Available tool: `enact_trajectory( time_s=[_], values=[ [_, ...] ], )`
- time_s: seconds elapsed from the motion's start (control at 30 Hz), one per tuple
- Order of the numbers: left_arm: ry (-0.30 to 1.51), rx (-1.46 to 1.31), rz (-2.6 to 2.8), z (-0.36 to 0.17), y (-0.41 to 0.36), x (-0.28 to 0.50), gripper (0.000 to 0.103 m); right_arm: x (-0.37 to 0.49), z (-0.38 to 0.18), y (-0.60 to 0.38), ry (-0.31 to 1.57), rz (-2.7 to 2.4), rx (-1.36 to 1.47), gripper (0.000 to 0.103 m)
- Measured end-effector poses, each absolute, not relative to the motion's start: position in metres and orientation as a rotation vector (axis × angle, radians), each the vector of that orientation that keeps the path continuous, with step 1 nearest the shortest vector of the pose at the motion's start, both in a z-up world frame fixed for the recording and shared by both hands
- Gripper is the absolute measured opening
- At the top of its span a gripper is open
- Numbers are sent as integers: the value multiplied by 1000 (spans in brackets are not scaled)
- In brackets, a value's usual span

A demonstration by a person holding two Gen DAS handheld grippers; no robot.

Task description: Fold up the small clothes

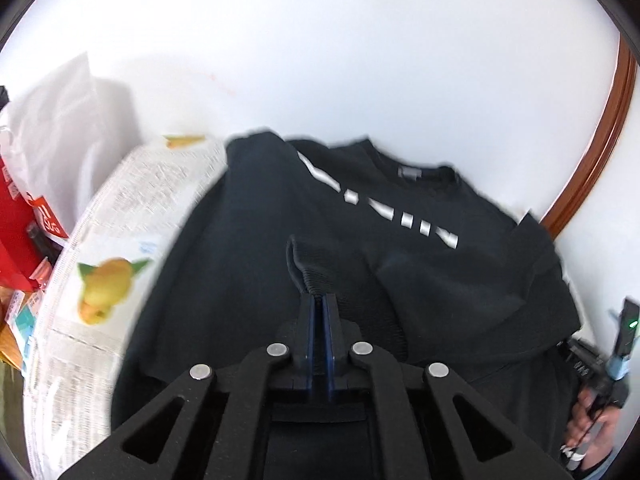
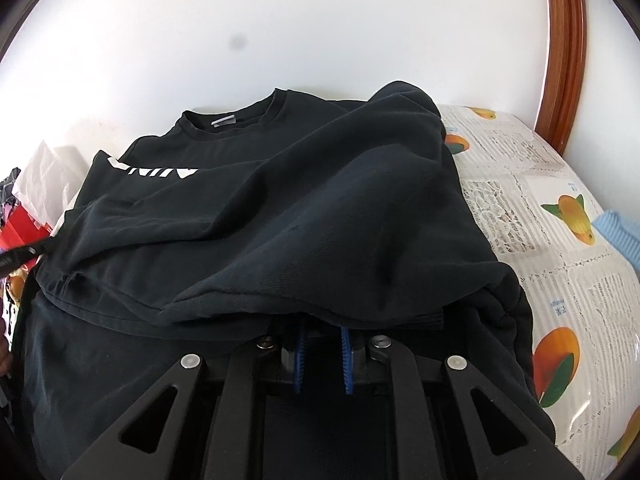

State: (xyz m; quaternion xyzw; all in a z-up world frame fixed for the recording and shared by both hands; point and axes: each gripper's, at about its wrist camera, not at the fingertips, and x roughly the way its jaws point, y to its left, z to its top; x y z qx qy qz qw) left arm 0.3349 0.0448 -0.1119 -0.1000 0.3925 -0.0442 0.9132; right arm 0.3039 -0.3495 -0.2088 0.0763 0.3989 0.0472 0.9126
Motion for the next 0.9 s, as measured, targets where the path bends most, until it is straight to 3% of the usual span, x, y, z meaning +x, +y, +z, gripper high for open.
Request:
enact_trajectory(
  time_s=[0.2, 0.5, 0.73, 0.9],
  values=[
    [742, -173, -11, -92, 79, 320, 4, 305, -208, -350, 846, 58, 142, 8],
    [895, -225, -22, -145, 96, 322, 5, 293, -201, -345, 903, 32, 77, 12],
    [933, -190, 32, -153, 100, 324, 7, 257, -162, -343, 772, 192, 43, 13],
    [935, -198, 38, -153, 103, 320, 7, 282, -159, -351, 765, 97, 68, 16]
  ],
)
